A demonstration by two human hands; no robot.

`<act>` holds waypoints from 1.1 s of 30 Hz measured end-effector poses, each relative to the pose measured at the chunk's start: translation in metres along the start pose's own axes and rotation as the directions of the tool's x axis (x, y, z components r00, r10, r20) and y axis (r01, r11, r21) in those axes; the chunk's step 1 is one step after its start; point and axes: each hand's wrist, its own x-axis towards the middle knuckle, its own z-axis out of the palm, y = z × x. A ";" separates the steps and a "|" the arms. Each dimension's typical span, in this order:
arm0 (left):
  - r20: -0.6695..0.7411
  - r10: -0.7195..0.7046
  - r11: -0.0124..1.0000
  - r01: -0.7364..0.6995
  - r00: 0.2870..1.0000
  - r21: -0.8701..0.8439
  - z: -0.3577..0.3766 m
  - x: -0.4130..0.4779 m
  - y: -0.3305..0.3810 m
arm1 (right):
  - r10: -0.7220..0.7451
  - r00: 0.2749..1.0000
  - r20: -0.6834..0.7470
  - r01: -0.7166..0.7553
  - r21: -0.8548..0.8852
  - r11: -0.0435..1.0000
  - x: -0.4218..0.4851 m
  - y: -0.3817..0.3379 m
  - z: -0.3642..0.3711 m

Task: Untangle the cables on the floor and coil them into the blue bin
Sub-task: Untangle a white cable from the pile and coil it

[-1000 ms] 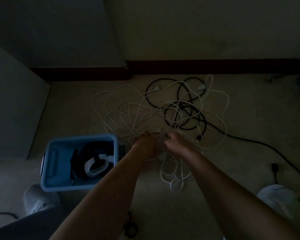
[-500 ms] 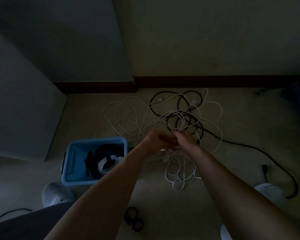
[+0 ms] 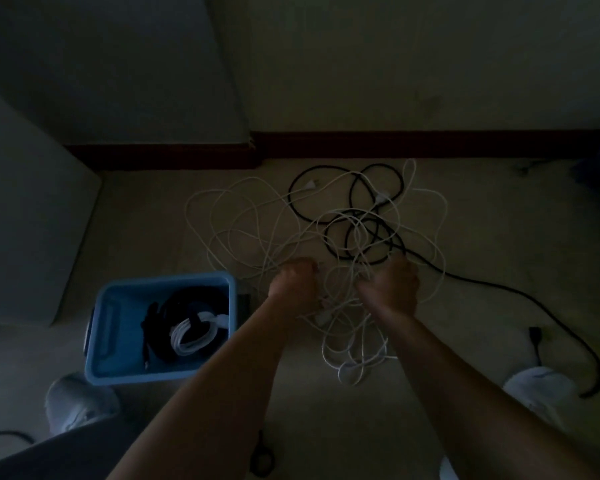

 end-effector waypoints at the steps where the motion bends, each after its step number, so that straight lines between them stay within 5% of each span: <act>1: 0.030 0.043 0.995 -0.046 0.999 0.092 0.004 0.006 0.001 | -0.036 0.998 -0.057 0.035 -0.030 0.999 0.001 -0.002 0.004; 3: 0.088 0.111 0.947 -0.132 0.990 0.292 0.014 0.015 0.000 | -0.099 0.983 -0.158 0.095 -0.033 0.995 0.004 -0.007 0.011; 10: 0.039 0.197 0.937 -0.200 0.980 0.287 0.032 0.011 -0.008 | -0.180 0.973 -0.141 0.185 0.021 0.983 0.011 -0.014 0.019; 13: -0.106 0.196 0.980 -0.193 0.975 0.040 0.021 -0.005 -0.006 | -0.184 0.978 -0.101 0.188 0.028 0.982 0.006 -0.013 0.015; 16: -0.181 0.153 0.941 -0.199 0.971 -0.274 -0.010 -0.016 0.007 | -0.235 0.967 0.098 0.218 0.164 0.962 -0.005 -0.019 0.001; 22: -0.206 0.004 0.521 -0.178 0.979 -0.835 -0.098 -0.068 0.057 | -0.452 0.803 0.389 0.223 0.507 0.833 -0.025 -0.042 -0.018; 25: -0.236 0.002 0.329 -0.223 0.972 -0.917 -0.140 -0.099 0.068 | -0.511 0.779 0.363 0.232 0.591 0.772 -0.057 -0.066 -0.058; 28: -0.313 -0.054 0.248 -0.291 0.948 -0.924 -0.178 -0.130 0.067 | -0.517 0.796 0.313 0.233 0.630 0.741 -0.087 -0.085 -0.105; 31: -0.375 -0.153 0.265 -0.328 0.914 -0.907 -0.209 -0.161 0.060 | -0.496 0.831 0.251 0.231 0.656 0.718 -0.110 -0.101 -0.145; 33: -0.381 -0.219 0.376 -0.283 0.898 -0.882 -0.224 -0.178 0.055 | -0.487 0.853 0.188 0.250 0.671 0.698 -0.120 -0.112 -0.163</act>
